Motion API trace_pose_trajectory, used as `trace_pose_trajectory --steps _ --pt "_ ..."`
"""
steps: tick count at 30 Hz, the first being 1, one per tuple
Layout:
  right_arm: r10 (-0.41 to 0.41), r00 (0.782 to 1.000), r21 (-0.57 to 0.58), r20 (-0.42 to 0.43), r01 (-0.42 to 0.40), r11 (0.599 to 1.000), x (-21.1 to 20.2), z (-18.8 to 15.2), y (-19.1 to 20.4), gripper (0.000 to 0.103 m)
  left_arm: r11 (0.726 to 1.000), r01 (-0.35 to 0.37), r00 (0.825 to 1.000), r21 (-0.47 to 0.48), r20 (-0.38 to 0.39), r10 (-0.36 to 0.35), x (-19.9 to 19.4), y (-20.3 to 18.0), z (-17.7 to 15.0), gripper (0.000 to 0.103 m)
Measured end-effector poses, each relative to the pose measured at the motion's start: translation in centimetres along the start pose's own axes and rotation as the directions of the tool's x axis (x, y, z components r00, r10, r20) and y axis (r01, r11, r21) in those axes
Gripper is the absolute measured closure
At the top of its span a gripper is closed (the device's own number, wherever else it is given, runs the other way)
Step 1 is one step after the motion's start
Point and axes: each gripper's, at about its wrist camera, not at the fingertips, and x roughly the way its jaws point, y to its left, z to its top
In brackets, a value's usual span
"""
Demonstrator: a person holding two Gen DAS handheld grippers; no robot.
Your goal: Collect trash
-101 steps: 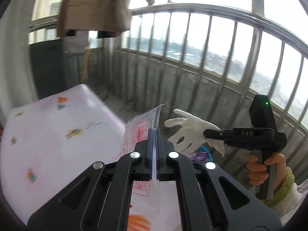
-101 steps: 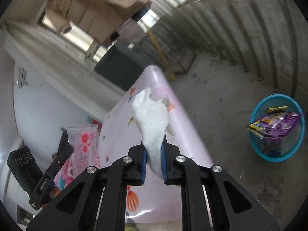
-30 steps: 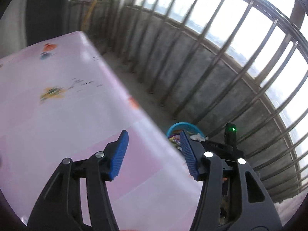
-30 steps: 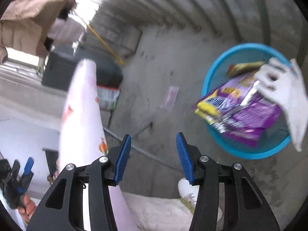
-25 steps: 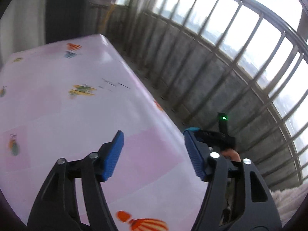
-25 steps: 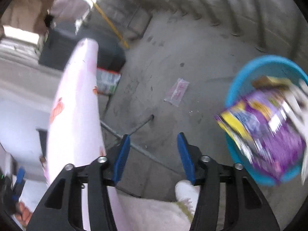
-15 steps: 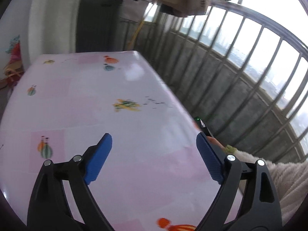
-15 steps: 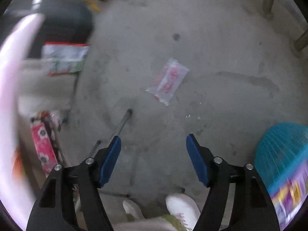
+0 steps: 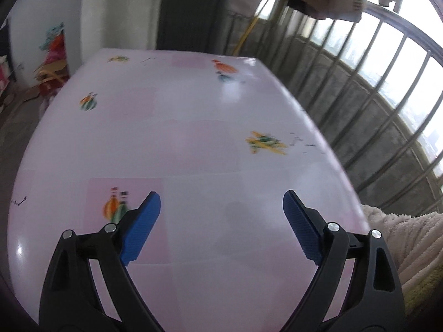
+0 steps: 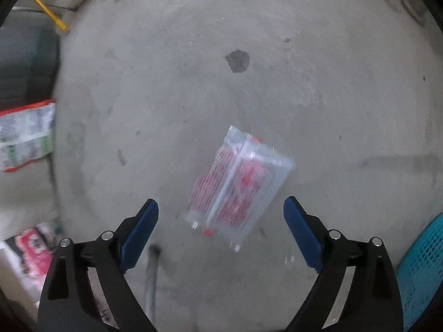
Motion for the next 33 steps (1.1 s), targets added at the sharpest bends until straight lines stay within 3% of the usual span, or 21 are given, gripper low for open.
trace_pose_trajectory --steps 6,13,18,23,25,29,31,33 --pt "-0.134 0.990 -0.016 0.054 0.135 0.991 2.8 1.0 1.1 0.014 0.999 -0.034 0.999 -0.012 -0.021 0.034 0.9 1.2 -0.4 0.017" --pt "-0.177 0.981 -0.036 0.075 0.180 0.983 4.7 1.7 1.3 0.013 0.999 -0.041 0.999 -0.008 -0.034 0.041 1.8 1.4 -0.2 0.017" --pt "-0.165 0.983 -0.085 0.084 0.172 0.981 4.7 1.7 1.7 0.013 0.998 -0.059 0.998 -0.002 -0.034 0.059 1.7 1.7 -0.3 0.017" --pt "-0.250 0.962 -0.212 0.109 0.268 0.940 4.3 -0.3 1.7 0.036 0.998 -0.061 0.998 -0.015 -0.026 0.060 1.5 2.3 -0.4 0.017" --pt "-0.248 0.962 -0.244 0.116 0.269 0.932 3.9 -1.0 1.6 0.057 0.998 -0.061 0.998 -0.020 -0.022 0.061 1.4 2.6 -0.4 0.017" --pt "-0.253 0.963 -0.283 0.088 0.268 0.921 3.5 -2.5 0.6 0.080 0.998 -0.035 0.999 -0.045 -0.011 0.035 1.0 3.0 -0.7 0.017" --pt "-0.253 0.965 -0.299 0.068 0.262 0.918 3.2 -3.3 0.0 0.097 0.999 -0.028 1.000 -0.045 0.002 0.029 0.7 3.0 -0.8 0.017" --pt "-0.231 0.972 -0.292 0.049 0.235 0.927 2.3 -4.0 -0.7 0.099 0.999 -0.013 1.000 -0.049 0.022 0.014 0.0 3.0 -0.9 0.017"
